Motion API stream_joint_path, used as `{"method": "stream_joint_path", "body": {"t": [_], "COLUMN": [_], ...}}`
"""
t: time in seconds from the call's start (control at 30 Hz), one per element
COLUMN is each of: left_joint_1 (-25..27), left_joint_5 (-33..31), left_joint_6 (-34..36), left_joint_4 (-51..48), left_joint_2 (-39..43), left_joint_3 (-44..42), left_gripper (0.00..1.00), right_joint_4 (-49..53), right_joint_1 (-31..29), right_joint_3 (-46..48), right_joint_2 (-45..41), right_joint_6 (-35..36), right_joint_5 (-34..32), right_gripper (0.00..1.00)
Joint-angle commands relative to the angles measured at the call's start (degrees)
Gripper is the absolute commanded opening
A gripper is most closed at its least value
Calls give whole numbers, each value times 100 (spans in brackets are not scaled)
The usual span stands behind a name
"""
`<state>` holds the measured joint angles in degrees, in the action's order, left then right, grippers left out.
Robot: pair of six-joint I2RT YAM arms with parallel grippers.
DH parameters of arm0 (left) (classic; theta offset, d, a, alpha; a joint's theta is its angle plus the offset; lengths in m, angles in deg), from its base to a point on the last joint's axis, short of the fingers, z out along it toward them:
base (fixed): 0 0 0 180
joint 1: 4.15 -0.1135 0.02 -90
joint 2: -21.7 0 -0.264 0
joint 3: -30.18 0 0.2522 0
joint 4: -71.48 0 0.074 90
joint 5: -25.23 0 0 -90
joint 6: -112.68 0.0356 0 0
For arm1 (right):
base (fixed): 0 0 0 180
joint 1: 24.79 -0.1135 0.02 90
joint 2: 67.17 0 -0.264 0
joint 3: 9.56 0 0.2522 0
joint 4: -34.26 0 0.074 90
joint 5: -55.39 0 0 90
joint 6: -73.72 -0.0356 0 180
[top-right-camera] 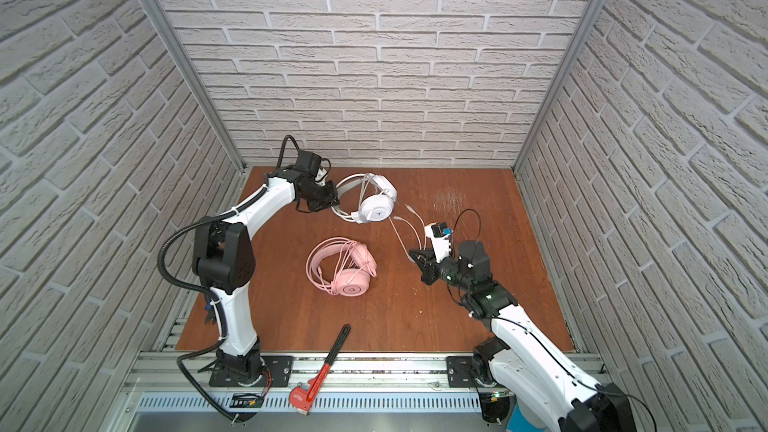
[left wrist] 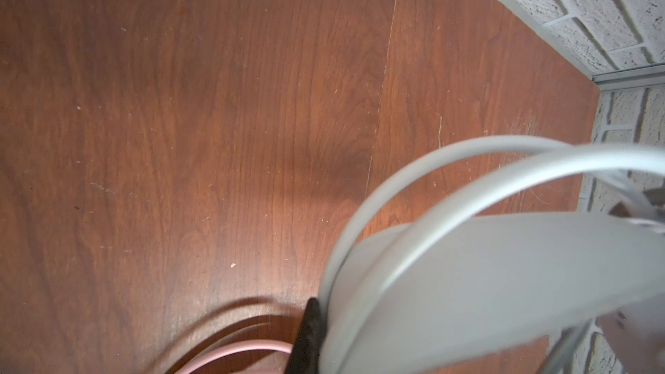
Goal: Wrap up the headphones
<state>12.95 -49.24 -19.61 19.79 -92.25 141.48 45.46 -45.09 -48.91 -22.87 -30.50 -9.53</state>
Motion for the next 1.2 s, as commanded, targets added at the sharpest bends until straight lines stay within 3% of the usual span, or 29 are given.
{"method": "stream_joint_path", "body": {"t": [0.0,0.17,0.37,0.5,0.63,0.83,1.03,1.17], "left_joint_1": [-209,-187,-169,-159,-162,-102,53,265], "left_joint_5": [-597,-638,-36,73,-61,-345,-376,-648], "left_joint_6": [-658,-846,-1407,-1845,-2196,-2460,-2767,-2612], "left_joint_4": [728,706,1323,1754,2019,2100,2301,1933], "left_joint_2": [118,33,220,469,687,747,630,505], "left_joint_3": [97,150,-89,-468,-780,-911,-883,-542], "left_gripper": [0,0,0,0,0,0,0,0], "right_joint_4": [1016,934,1192,121,-426,-262,-224,-499], "right_joint_1": [-45,-92,-128,-182,-388,-826,-1271,-1430], "right_joint_3": [-50,-369,-397,318,753,634,260,-8], "right_joint_2": [-370,-289,-332,-366,-376,-324,385,902], "right_joint_6": [560,559,771,640,824,1518,1923,2074], "right_joint_5": [445,911,68,161,94,8,-248,-237], "right_gripper": [6,6,6,6,6,6,6,6]}}
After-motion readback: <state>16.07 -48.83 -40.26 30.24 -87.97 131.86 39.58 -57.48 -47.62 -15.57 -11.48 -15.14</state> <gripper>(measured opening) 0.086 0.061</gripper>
